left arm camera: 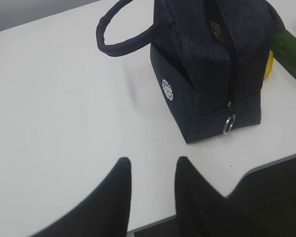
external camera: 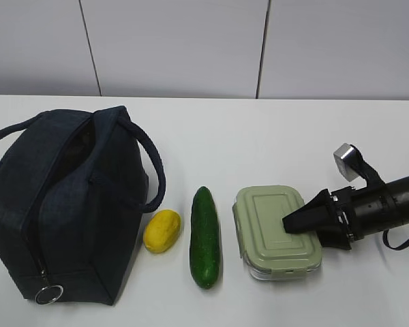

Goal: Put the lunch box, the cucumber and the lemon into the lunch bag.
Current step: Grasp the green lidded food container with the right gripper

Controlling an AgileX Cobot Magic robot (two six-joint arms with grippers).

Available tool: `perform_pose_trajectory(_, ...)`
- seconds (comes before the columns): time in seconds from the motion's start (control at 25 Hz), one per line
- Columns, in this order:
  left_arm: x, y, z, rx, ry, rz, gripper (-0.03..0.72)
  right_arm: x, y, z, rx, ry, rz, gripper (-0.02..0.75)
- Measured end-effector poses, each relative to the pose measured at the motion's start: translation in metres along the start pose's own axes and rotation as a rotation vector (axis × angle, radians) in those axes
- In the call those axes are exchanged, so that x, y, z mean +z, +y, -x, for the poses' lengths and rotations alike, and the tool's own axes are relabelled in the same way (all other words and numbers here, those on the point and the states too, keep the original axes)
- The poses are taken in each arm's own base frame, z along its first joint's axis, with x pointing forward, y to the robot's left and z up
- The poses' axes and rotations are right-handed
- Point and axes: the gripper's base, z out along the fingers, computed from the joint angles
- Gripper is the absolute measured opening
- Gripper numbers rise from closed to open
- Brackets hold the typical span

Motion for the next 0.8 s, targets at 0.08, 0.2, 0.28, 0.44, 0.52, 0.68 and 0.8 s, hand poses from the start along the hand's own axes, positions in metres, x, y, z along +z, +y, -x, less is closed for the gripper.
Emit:
perform_pose_trajectory(0.08,0.0,0.0,0.0,0.0,0.0,0.0,0.202,0.0017,-0.0007,-0.0001,-0.001,-0.004,0.01,0.604)
perform_pose_trajectory(0.2,0.0,0.0,0.0,0.0,0.0,0.0,0.202,0.0026,-0.001,0.0004,-0.009,-0.007,0.015,0.602)
perform_pose_trajectory(0.28,0.0,0.0,0.0,0.0,0.0,0.0,0.202,0.0027,-0.0011,0.0005,-0.012,-0.008,0.016,0.593)
perform_pose_trajectory(0.44,0.0,0.0,0.0,0.0,0.0,0.0,0.202,0.0029,-0.001,0.0002,-0.011,-0.007,0.022,0.533)
perform_pose_trajectory(0.52,0.0,0.0,0.0,0.0,0.0,0.0,0.202,0.0029,-0.0006,0.0001,-0.011,-0.006,0.026,0.491)
perform_pose_trajectory(0.68,0.0,0.0,0.0,0.0,0.0,0.0,0.202,0.0027,0.0005,0.0005,-0.015,-0.005,0.037,0.426)
perform_pose_trajectory(0.8,0.0,0.0,0.0,0.0,0.0,0.0,0.202,0.0027,0.001,0.0004,-0.016,-0.004,0.043,0.403)
